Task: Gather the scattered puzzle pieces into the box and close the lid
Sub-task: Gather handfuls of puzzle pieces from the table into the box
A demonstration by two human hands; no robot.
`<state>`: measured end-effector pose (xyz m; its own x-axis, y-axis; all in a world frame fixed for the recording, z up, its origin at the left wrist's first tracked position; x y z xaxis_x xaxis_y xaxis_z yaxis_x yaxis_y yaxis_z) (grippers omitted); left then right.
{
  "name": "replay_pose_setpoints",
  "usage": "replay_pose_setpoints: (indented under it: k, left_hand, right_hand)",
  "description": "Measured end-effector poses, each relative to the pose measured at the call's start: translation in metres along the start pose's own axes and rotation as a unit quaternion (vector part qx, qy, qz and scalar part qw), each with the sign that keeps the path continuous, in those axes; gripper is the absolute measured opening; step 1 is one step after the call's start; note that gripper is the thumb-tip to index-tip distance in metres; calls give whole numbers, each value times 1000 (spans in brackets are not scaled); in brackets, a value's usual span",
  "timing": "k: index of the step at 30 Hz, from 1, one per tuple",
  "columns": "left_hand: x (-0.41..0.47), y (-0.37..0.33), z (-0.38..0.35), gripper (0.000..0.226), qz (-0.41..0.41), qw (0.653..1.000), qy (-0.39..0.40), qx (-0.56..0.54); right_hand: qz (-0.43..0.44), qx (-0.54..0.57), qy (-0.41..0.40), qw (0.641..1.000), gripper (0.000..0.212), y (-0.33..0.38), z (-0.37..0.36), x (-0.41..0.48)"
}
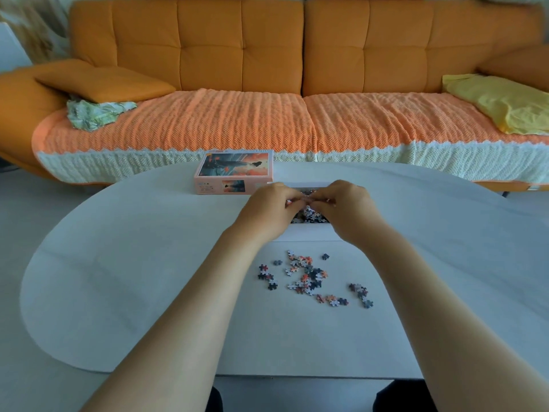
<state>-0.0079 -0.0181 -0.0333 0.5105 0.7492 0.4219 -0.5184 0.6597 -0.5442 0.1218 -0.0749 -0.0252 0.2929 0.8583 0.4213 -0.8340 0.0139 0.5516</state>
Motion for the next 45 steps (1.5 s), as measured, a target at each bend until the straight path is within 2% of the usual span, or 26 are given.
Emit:
replay_pose_setpoints:
  k: [3, 8, 13, 16, 18, 21, 23, 26, 28, 30, 35, 38, 43, 45]
  left_hand:
    - [-3, 9, -8, 29, -13, 996, 39, 80]
    - [-11, 7, -1, 39, -18, 996, 45, 79]
    - [-28, 2, -4, 43, -50, 985, 93, 134]
    - [-36, 6, -3, 49, -33, 982, 112, 147]
    - [-40, 8, -1, 47, -36, 989, 91, 113]
    - [-43, 11, 8, 39, -72, 994, 8, 87]
    - [-48, 10, 16, 36, -110, 987, -50, 101]
    - [-61, 9, 27, 33, -122, 984, -92, 95]
    - [-69, 9, 30, 29, -111, 988, -74, 83]
    - [-79, 10, 27, 26, -73, 994, -10, 82]
    - [-102, 27, 18, 38, 28, 982, 149, 113]
    - [-104, 23, 15, 38, 34, 986, 145, 78]
    - [-101, 12, 5, 36, 12, 991, 114, 66]
    - [-100, 6, -1, 40, 11, 991, 118, 56]
  right_hand:
    - [12, -15, 48, 999, 24, -5, -7, 0]
    - [37, -30, 10, 999, 27, -7, -1, -7]
    - [99, -78, 103, 987, 34, 3, -13, -25]
    - [94, -88, 86, 988, 36, 0, -9, -29]
    - [113, -62, 30, 991, 36, 2, -2, -29]
    - [151, -27, -30, 988, 36, 11, 13, -32]
    - [151, -12, -15, 988, 34, 18, 18, -39]
    - [102, -17, 80, 991, 32, 19, 13, -52]
    - [79, -55, 140, 985, 31, 14, 4, -61]
    - [67, -107, 175, 976, 31, 4, -5, -68]
    - [41, -139, 185, 972, 42, -6, -19, -78]
    - [29, -118, 211, 970, 48, 0, -20, -81]
    - [-8, -73, 182, 981, 34, -2, 8, -80]
    - [-13, -82, 201, 976, 32, -7, 21, -79]
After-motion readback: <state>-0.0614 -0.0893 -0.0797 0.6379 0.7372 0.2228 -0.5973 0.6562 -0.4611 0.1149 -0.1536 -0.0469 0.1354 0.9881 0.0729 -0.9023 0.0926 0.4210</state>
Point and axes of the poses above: each hand's wrist, its own x-axis towards the middle knuckle, its own z-axis out of the back of the hand, y = z × x, the point moved 6 cm from there along x, towards the middle knuckle, and after that the axes turned 11 degrees about -y, right-handed, at the moved point
